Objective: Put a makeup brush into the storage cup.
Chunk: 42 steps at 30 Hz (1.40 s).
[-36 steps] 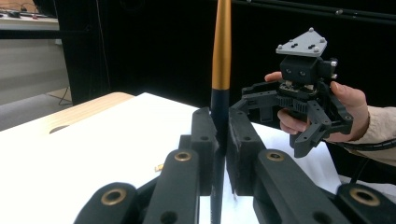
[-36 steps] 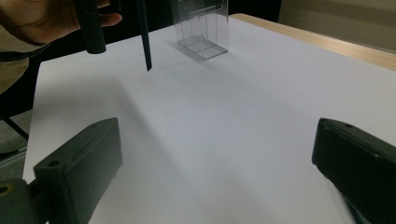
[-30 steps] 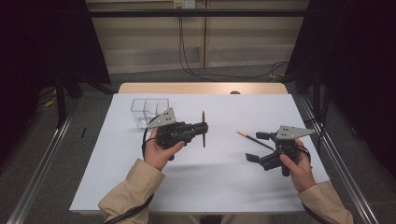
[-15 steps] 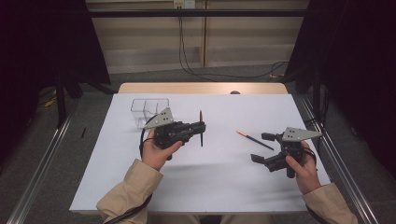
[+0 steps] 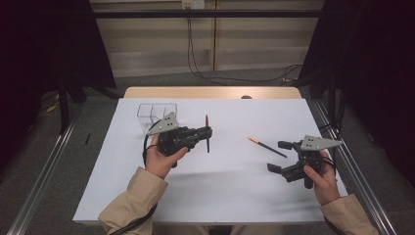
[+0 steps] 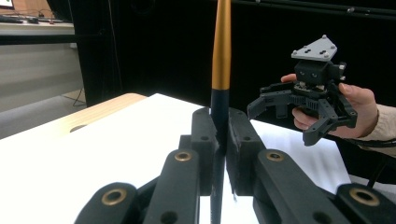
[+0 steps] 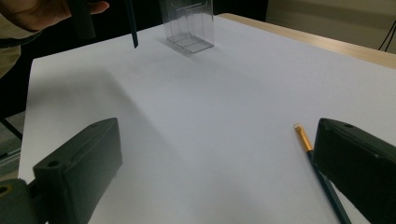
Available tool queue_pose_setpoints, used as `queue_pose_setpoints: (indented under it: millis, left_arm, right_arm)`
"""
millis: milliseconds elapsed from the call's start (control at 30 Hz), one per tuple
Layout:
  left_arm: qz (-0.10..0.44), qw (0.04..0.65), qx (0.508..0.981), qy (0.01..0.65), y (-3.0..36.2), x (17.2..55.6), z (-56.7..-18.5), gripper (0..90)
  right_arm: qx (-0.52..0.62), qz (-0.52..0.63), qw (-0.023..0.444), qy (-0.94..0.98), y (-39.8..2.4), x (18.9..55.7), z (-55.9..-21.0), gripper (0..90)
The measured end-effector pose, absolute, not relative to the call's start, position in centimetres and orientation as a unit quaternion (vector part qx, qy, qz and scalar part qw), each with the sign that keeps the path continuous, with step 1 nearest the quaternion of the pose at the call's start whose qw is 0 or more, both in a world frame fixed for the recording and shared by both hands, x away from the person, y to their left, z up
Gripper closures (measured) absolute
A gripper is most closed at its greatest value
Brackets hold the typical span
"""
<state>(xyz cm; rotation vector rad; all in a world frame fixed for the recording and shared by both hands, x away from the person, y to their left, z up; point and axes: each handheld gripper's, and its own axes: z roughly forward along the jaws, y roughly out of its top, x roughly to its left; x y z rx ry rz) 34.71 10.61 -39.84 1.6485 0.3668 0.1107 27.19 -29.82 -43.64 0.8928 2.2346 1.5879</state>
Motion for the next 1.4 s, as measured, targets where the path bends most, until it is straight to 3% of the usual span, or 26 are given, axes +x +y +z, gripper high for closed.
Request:
queue_pose_setpoints:
  millis: [1400]
  left_arm:
    - [0.093, 0.663, 0.716, 0.199, 13.5, 36.9, -38.1, 83.0]
  right_arm:
    - [0.299, 0.539, 0.132, 0.776, -29.7, 27.1, -43.7, 0.8]
